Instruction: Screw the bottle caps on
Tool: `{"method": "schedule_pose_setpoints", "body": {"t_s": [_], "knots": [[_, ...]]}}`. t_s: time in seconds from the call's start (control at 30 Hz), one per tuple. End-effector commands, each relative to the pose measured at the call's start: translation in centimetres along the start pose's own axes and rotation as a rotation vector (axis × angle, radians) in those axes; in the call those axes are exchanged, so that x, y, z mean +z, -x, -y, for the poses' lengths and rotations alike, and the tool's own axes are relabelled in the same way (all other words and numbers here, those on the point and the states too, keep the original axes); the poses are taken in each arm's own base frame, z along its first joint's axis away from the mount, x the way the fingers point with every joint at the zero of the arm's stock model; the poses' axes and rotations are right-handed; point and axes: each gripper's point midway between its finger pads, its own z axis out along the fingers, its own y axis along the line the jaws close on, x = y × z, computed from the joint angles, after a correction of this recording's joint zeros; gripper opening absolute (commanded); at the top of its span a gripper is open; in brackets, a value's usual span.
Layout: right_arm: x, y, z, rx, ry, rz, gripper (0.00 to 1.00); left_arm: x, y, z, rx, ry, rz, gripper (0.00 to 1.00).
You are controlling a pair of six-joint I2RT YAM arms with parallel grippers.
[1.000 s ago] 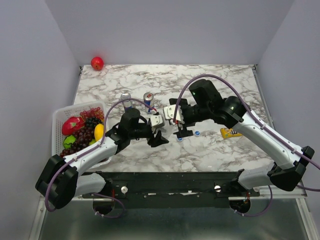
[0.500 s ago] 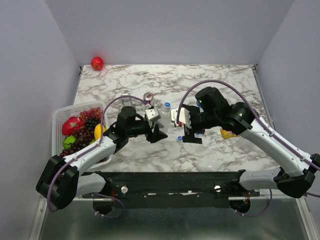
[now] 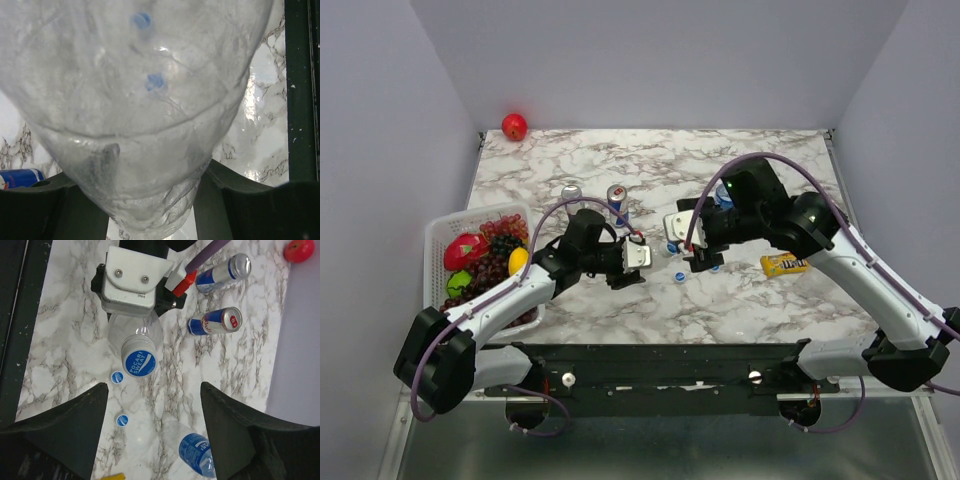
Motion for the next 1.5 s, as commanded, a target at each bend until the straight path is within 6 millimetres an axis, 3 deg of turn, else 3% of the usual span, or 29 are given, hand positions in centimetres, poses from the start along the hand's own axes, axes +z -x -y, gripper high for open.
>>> {"method": "schedule_pose_setpoints", "body": {"t_s": [0.0,0.3,0.6,0.8,0.9,0.97,1.0,1.03,1.1,1.17,1.23,1.3,1.37,1.47], "knots": [[1.4,0.2,-1.7,-0.139,0.106,0.021,0.79,-0.2,0.2,0.0,0.071,-0.019,-0.029,0.00],[2.2,0.6,-3.5,-0.224,0.174,0.037,0.64,-0.2,0.5,-0.3,0.076,-0.018,-0.025,0.00],[3.4,0.1,-3.5,-0.203,0.183,0.021,0.55,-0.1,1.2,-0.7,0.086,-0.015,-0.012,0.00],[4.0,-0.1,-2.8,-0.126,0.155,0.000,0.35,-0.1,0.9,-0.7,0.090,-0.009,-0.016,0.00],[4.9,-0.4,-1.4,0.013,0.109,-0.037,0.23,-0.2,1.4,-2.5,0.092,0.089,-0.003,0.00],[5.4,-0.5,-0.7,0.220,0.090,-0.067,0.17,-0.8,1.3,-5.0,0.024,0.247,-0.019,0.00],[6.5,-1.6,-0.6,0.330,0.111,-0.107,0.05,-1.2,2.4,-6.8,0.036,0.338,0.023,0.00],[6.3,-0.7,0.7,0.498,0.074,-0.090,0.00,-2.4,2.2,-8.9,-0.029,0.483,0.008,0.00],[6.4,-1.0,2.1,0.690,0.069,-0.037,0.00,-3.6,3.2,-11.2,-0.060,0.626,0.041,0.00],[6.5,-1.4,2.7,0.938,0.009,-0.039,0.00,-4.8,2.8,-12.7,-0.099,0.736,0.021,0.00],[6.8,-1.9,3.0,1.187,0.023,-0.041,0.00,-5.2,2.6,-13.4,-0.103,0.787,0.012,0.00],[6.6,-1.1,3.3,1.309,0.089,0.013,0.00,-5.6,2.1,-13.7,-0.104,0.815,-0.008,0.00],[6.4,0.1,3.9,1.288,0.125,0.055,0.00,-5.4,1.6,-13.5,-0.109,0.810,-0.026,0.00],[5.2,0.3,6.8,1.197,0.018,0.097,0.42,-4.8,0.7,-12.6,-0.123,0.762,-0.049,0.00]]}}
